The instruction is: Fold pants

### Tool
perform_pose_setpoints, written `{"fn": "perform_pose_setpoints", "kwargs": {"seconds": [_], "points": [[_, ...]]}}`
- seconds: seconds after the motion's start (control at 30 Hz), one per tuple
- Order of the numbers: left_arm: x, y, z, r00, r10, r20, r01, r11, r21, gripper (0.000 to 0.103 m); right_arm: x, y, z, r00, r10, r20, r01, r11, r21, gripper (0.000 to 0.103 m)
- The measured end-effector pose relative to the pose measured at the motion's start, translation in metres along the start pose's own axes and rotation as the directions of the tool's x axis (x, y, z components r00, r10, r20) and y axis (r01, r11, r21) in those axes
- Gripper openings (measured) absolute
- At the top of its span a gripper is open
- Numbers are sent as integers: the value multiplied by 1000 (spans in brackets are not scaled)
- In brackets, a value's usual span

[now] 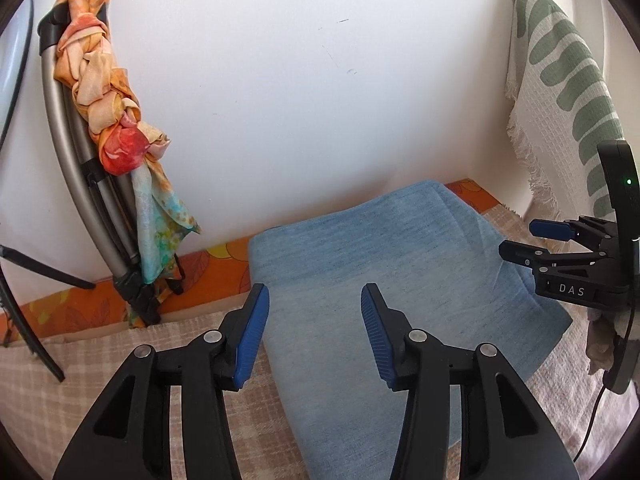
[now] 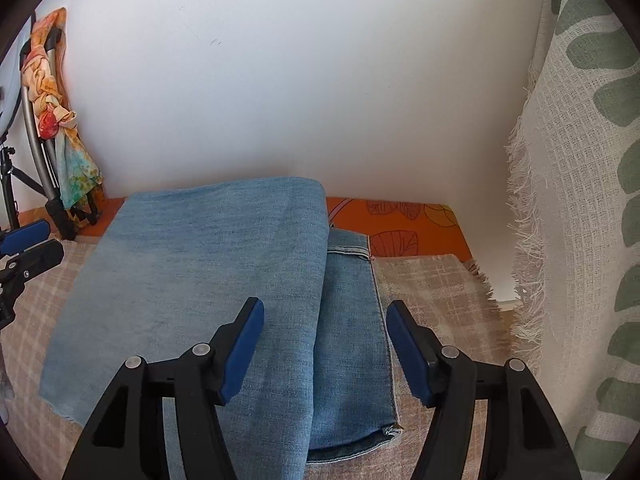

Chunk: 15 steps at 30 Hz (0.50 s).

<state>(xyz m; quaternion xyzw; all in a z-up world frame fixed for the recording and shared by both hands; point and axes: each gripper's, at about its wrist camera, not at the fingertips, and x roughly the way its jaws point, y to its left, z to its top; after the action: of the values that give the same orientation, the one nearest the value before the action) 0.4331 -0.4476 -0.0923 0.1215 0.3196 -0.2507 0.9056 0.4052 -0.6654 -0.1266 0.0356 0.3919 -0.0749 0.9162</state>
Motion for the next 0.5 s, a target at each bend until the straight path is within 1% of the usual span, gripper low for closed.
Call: {"fn": "perform_pose_setpoints", "kwargs": {"seconds": [0.1, 0.17, 0.23, 0.33, 0.47, 0.5], "points": [[-16, -2, -2, 1000, -9, 14, 9, 1000, 6, 49, -12, -3, -5, 1000, 13, 8, -13, 1000, 25, 71], [-24, -9, -1, 1000, -18, 24, 18, 1000, 6, 54, -22, 0, -10, 999, 37, 12, -38, 999, 40, 73], [-35, -11, -2, 999, -22, 32, 21, 1000, 13, 55, -33, 3, -14, 999, 42, 25, -43, 998, 41, 74], [-52, -14, -6, 999, -33, 39, 32, 999, 16, 55, -55, 9, -23, 997, 57, 47, -59, 997, 43, 80], [-79, -19, -15, 997, -56, 49, 55, 998, 15, 61, -84, 19, -32, 994, 77, 74, -80, 996, 37, 83], [-86, -20, -19, 997, -63, 52, 62, 998, 12, 62, -92, 21, -36, 993, 83, 80, -86, 995, 41, 84]]}}
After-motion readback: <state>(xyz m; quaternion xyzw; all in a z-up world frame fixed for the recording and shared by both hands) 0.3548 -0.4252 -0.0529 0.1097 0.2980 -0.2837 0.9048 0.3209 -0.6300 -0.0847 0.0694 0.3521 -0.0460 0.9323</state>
